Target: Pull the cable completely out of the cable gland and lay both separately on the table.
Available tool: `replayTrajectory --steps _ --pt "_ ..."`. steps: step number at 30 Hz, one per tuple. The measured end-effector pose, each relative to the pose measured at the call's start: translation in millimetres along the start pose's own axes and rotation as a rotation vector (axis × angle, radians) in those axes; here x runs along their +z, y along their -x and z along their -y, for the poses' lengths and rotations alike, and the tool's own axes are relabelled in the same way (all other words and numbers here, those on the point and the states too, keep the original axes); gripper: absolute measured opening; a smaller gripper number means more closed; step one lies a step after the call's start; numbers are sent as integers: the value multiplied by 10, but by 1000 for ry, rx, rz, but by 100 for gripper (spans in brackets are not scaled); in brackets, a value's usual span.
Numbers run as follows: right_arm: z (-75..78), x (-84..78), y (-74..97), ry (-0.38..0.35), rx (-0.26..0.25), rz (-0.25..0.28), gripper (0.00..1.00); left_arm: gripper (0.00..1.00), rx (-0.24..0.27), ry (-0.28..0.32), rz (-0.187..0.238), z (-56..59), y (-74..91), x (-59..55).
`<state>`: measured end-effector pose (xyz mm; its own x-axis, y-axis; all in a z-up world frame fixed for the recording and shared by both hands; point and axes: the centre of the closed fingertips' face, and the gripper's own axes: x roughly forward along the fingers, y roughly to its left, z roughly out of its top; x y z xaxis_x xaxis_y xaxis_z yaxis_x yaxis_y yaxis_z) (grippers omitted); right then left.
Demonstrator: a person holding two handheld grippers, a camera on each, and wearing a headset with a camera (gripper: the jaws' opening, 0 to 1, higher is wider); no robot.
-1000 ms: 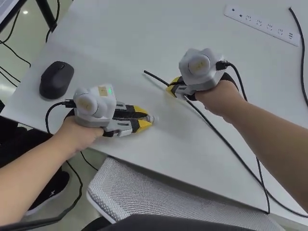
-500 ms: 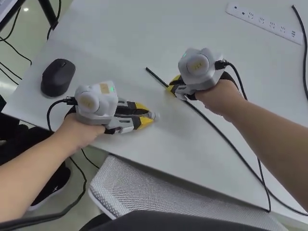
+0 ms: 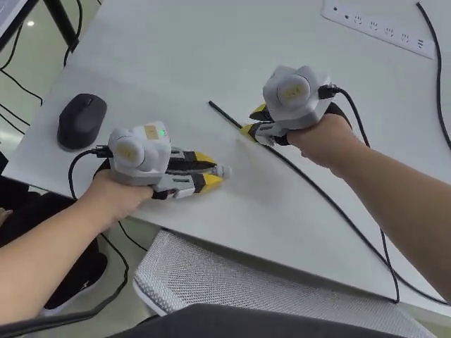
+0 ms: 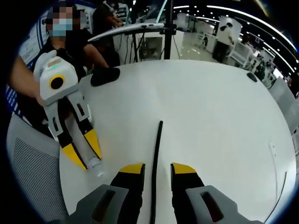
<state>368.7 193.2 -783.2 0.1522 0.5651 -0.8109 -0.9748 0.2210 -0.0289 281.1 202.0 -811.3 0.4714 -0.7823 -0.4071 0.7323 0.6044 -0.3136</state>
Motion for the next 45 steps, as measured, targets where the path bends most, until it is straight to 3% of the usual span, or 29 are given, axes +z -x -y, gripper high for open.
replayTrajectory --steps 2,10,13,22,29,37,40,45 --pt "5 43 105 -4 -8 21 21 22 2 5 3 -11 19 33" --pt "67 122 489 -38 -43 92 31 29 5 13 -11 129 121 171" --pt "114 181 687 -97 -62 155 33 33 16 18 -1 158 165 241" --pt "114 122 1135 -112 -97 220 42 45 8 28 1 365 352 489" --pt "56 -92 1567 -201 -129 300 48 52 22 39 0 427 474 608" --pt "-19 -518 2101 -321 -190 390 55 60 60 59 8 509 622 683" --pt "-71 -673 2236 -372 -209 422 58 63 66 67 20 543 672 712" --pt "-226 -934 2335 -405 -219 440 68 69 72 74 0 604 690 692"
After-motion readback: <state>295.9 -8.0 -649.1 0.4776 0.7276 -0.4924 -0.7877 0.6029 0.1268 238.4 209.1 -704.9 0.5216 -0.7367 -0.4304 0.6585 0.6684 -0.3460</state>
